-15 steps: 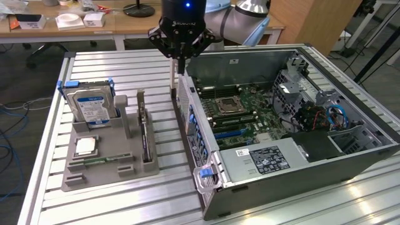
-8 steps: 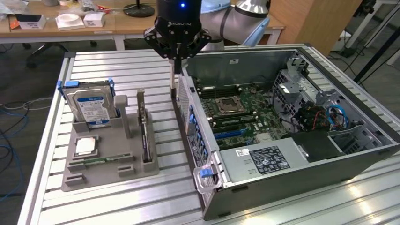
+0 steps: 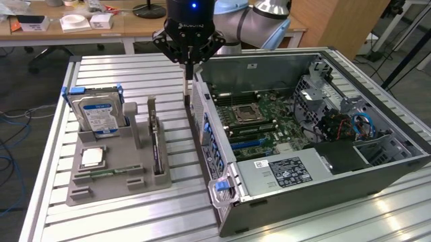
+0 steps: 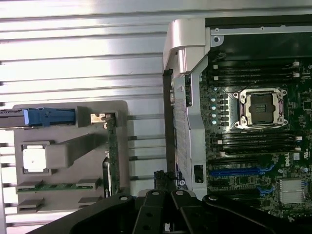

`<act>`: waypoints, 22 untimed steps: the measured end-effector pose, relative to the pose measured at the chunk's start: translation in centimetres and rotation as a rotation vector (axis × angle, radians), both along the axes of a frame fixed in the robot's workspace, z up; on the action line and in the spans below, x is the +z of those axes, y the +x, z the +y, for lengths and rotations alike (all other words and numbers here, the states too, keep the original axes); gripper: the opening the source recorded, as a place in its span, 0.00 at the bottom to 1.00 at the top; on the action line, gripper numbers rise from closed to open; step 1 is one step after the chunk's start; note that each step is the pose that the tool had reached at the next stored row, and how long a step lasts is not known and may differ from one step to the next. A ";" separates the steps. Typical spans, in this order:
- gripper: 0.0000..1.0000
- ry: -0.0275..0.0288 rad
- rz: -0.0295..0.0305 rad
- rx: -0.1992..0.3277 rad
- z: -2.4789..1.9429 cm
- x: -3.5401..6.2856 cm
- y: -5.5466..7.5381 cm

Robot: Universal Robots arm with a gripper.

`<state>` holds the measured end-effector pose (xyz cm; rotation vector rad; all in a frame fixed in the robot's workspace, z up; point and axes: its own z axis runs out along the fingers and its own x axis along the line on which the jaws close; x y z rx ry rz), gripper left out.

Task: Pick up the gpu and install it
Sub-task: 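Reach for the gpu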

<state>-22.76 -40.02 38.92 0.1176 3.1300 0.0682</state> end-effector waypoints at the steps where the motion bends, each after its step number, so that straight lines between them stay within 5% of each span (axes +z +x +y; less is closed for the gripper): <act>1: 0.11 0.0000 0.0000 0.000 0.00 0.00 0.0; 22: 0.11 0.0000 -0.0002 0.000 0.00 0.00 -0.2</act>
